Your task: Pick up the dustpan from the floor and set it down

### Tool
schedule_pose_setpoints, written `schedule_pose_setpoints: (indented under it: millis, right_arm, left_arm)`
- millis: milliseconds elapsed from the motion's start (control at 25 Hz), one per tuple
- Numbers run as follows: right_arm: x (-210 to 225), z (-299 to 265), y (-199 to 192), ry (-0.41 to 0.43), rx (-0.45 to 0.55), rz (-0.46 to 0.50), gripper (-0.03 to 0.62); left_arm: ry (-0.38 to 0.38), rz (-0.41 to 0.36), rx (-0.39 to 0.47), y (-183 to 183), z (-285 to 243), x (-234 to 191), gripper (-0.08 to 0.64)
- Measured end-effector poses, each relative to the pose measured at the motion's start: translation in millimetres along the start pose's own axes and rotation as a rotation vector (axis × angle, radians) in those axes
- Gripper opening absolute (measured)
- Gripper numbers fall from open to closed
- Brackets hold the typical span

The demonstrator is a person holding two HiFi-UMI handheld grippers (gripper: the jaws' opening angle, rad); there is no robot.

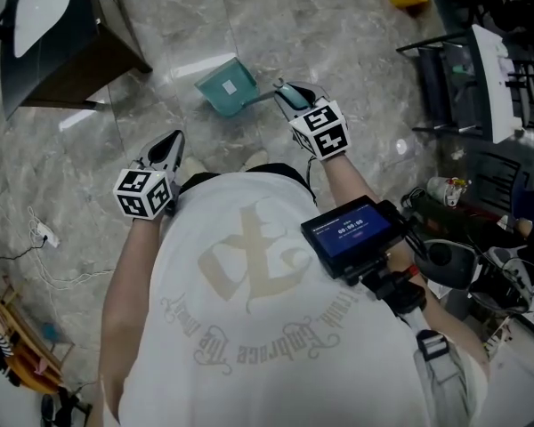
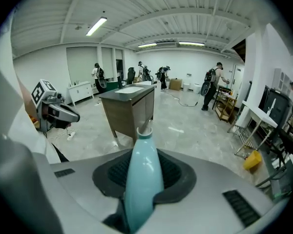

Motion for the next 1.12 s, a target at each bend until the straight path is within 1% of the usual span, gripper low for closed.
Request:
schedule_pose_setpoints:
  millis: [320, 480, 680, 1120]
  right_arm:
    - [-2.3, 5.0, 27.5, 0.030, 0.049, 0.029, 0.106]
    - [-27.4, 7.4, 48.6, 0.037, 0.066, 0.060, 0.106]
    - [-62.6, 9.7, 70.5, 0.045, 0.085, 0.089, 0.106]
    - [-99.4, 6.3, 86.5, 0.044, 0.104, 0.079, 0.106]
  left_arm:
    - [-0.010, -0.038, 0.010, 12.7, -3.6, -3.4, 0.011]
    - [-0.007, -0.056, 0.024, 13.0, 17.8, -12.3, 0.011]
    - [-0.001, -0.039, 0.078, 7.6, 47.5, -30.0, 0.011]
    - [0.002, -0.022, 0.110, -2.9, 77.3, -51.9, 0.011]
Point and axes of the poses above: the fingertips, and each gripper's own axes: z backward along the fingers, x to its right, y out of its top, the point moved 6 cm from there along z, backward along the fingers, and after that the axes turned 11 degrees about -y, right-handed, at the moved point
